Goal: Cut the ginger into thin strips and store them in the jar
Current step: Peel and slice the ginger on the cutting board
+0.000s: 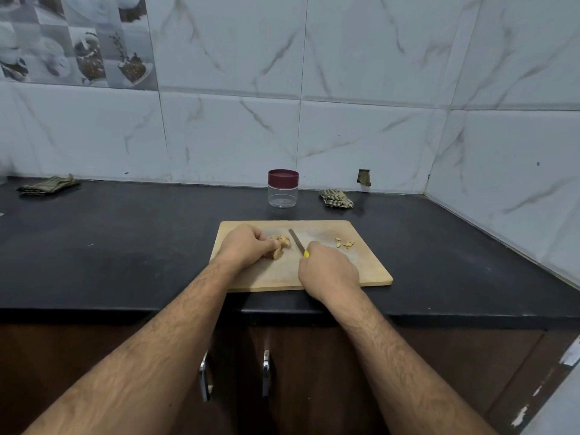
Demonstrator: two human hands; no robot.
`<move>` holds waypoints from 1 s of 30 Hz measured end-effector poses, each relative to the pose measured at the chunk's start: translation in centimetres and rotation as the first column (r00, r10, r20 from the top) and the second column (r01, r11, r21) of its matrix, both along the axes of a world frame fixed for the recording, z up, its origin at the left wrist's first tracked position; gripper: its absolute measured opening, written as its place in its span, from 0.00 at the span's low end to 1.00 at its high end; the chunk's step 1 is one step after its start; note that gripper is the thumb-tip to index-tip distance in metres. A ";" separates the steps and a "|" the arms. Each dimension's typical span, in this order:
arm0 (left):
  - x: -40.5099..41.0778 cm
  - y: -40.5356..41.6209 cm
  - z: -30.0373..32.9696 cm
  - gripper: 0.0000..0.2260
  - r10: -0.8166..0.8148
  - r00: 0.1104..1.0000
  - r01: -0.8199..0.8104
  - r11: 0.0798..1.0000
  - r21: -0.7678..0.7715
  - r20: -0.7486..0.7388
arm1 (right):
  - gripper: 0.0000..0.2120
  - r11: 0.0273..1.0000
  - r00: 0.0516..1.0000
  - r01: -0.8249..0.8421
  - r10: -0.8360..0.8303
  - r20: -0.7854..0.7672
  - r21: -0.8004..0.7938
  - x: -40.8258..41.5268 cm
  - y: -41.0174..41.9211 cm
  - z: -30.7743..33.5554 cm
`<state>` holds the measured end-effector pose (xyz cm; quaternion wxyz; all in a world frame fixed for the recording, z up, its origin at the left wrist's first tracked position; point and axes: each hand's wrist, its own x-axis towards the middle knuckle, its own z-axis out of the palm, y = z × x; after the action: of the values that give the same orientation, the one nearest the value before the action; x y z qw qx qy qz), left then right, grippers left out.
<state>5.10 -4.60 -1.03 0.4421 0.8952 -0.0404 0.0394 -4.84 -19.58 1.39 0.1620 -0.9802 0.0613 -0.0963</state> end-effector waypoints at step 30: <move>0.7 -0.5 0.8 0.11 -0.138 0.987 0.114 0.962 0.246 0.080 | 0.13 0.998 0.997 -0.055 0.055 -0.062 0.007 -0.2 -0.3 0.1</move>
<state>5.84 -5.11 -0.19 0.3294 0.9348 -0.1232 0.0493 -5.05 -19.84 1.50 0.1650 -0.9836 0.0395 -0.0610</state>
